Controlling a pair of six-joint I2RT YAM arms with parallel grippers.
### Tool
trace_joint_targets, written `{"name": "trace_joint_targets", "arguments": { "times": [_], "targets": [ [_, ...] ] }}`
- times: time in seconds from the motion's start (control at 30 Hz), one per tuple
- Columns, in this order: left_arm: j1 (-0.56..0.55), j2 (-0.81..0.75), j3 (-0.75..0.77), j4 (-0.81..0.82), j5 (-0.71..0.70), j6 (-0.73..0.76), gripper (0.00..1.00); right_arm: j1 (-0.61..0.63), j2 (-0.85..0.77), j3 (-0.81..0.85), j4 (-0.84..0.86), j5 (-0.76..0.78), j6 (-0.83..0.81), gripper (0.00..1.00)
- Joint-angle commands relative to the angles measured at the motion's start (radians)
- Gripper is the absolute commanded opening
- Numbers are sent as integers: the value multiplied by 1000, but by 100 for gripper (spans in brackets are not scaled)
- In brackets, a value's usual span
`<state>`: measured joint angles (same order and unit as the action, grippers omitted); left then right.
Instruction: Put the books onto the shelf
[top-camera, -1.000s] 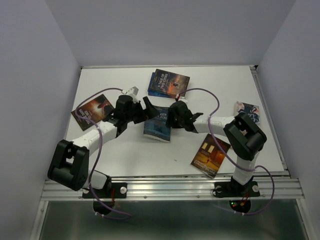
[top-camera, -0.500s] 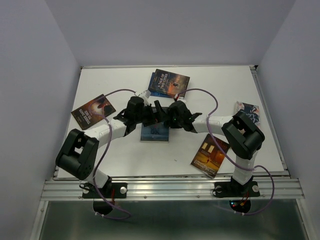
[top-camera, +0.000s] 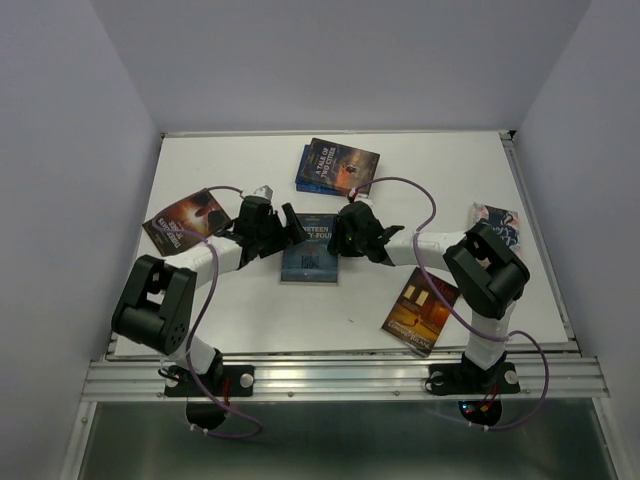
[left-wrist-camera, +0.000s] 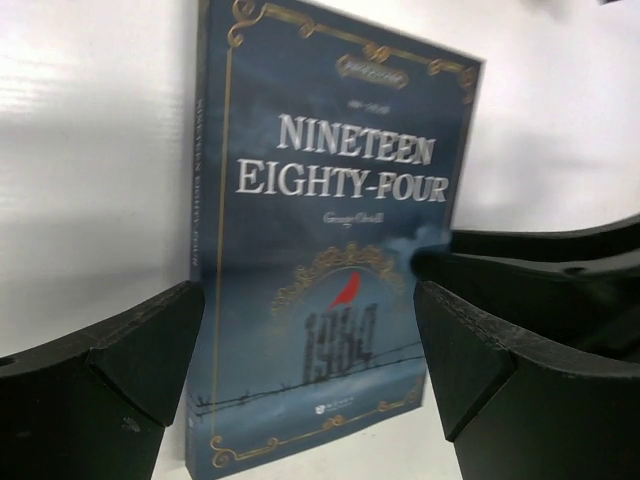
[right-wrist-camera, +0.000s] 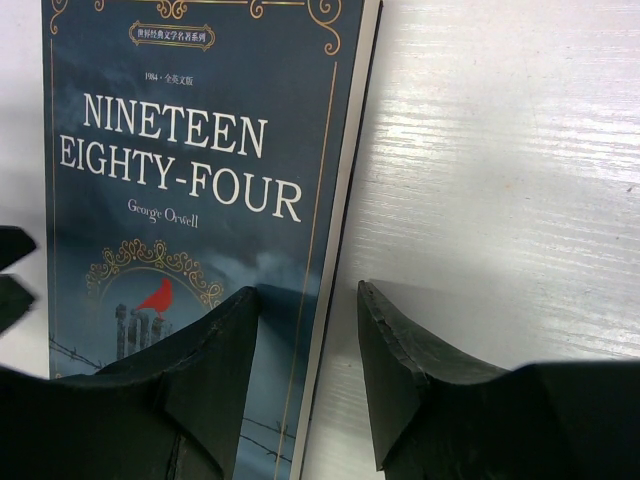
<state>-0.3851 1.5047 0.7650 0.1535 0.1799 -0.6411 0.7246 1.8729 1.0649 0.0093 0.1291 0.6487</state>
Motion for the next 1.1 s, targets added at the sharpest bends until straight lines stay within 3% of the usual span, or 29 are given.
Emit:
{"name": "trace_joint_targets", "arguments": {
  "times": [0.0,0.2,0.3,0.43,0.57,0.8,1.07],
  "targets": [
    [-1,57,-15,1,24,35,99,4,106,-75,-239,-32,-38,50],
    [-1,91,-10,0,45,57,99,4,117,-69,-238,-51,-49,49],
    [-3,81,-26,52,136,52,99,4,126,-62,-241,-62,-55,49],
    [-5,28,-85,236,413,-14,99,4,135,-49,-241,-71,-61,46],
    [-11,-47,-90,340,529,-49,99,-5,143,-40,-242,-83,-69,46],
    [-17,-77,-75,391,586,-55,99,-14,135,-48,-241,-86,-66,45],
    [-49,107,-41,535,541,-106,99,-24,124,-62,-230,-103,-73,44]
  ]
}}
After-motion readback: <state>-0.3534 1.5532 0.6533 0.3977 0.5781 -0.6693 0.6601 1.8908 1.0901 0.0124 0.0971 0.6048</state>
